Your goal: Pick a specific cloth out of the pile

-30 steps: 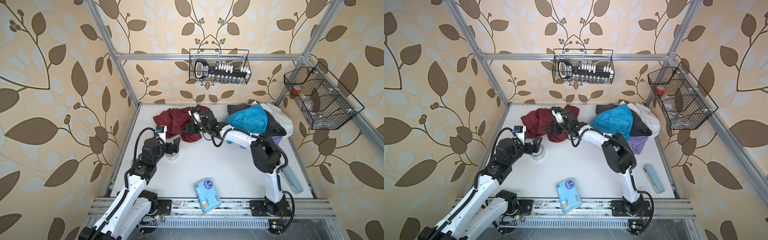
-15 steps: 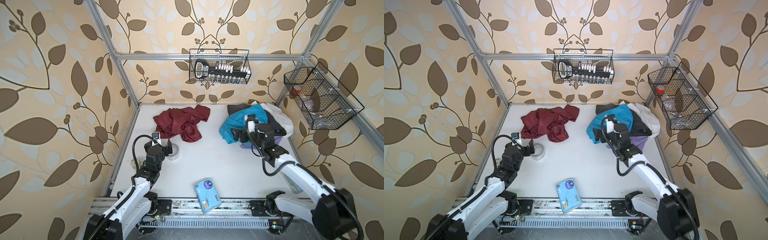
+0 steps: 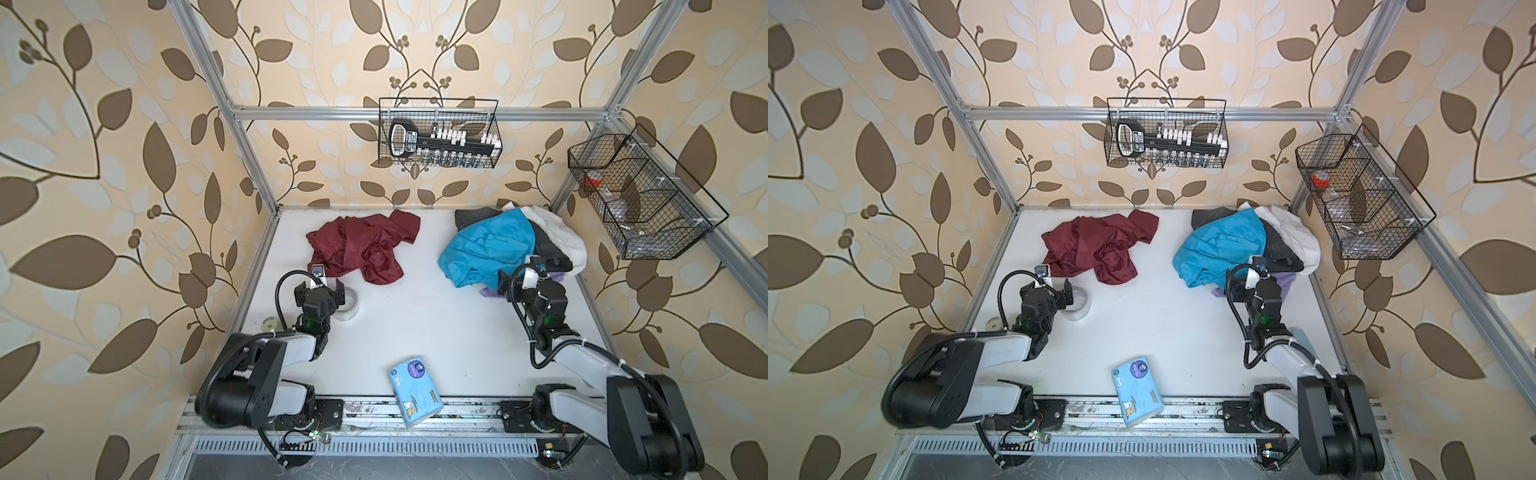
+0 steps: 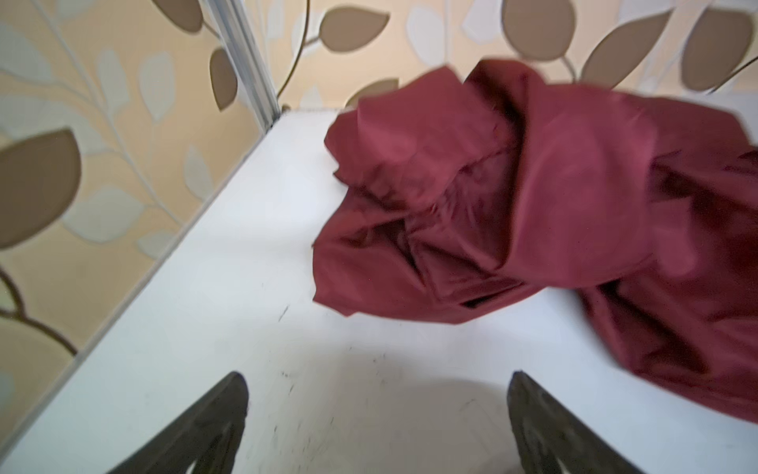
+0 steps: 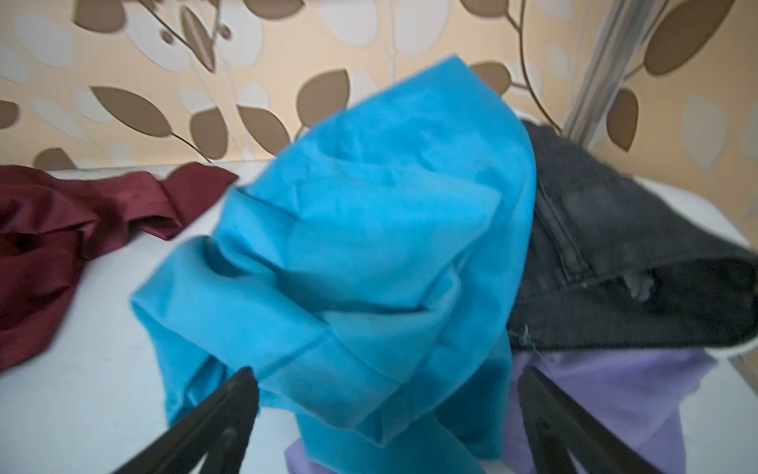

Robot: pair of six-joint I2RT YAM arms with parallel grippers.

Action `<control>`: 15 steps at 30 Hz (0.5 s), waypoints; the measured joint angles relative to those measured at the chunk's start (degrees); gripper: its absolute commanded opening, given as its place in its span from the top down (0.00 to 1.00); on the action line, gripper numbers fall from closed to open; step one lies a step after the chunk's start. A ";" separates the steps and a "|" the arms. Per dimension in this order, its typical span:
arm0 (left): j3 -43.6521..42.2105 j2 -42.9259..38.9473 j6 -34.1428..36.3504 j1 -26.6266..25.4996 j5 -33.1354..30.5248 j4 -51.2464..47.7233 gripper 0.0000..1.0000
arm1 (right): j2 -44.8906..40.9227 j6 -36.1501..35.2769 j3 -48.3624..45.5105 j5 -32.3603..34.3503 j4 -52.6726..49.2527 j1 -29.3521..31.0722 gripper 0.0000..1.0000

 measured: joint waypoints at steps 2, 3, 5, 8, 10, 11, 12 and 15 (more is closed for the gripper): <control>0.52 2.49 -0.44 0.37 0.79 3.08 0.01 | 3.13 0.07 -2.23 0.02 3.74 -0.33 0.03; 0.81 2.23 -0.35 0.66 1.66 2.32 0.01 | 4.17 -0.04 -2.84 0.02 5.16 -0.44 0.02; 1.22 2.01 -0.28 1.31 4.22 1.79 0.01 | 5.33 -0.55 -3.69 0.00 9.51 -0.48 0.02; 2.86 2.01 -0.44 3.21 7.52 -0.76 0.01 | 9.33 -1.01 -4.15 -0.02 18.36 -0.72 0.03; 3.93 2.01 -0.57 4.55 9.22 -1.99 0.01 | 14.29 -1.44 -4.09 -0.24 23.76 -0.96 0.03; 4.39 2.01 -0.70 5.05 10.14 -2.62 0.01 | 15.61 -1.55 -3.89 -0.44 23.45 -1.07 0.03; 4.81 2.01 -0.98 5.55 10.51 -3.19 0.01 | 16.04 -1.66 -3.72 -0.57 22.84 -1.16 0.02; 6.21 2.10 -2.43 6.99 11.61 -6.16 0.01 | 16.20 -1.68 -2.78 -1.25 22.99 -1.57 0.00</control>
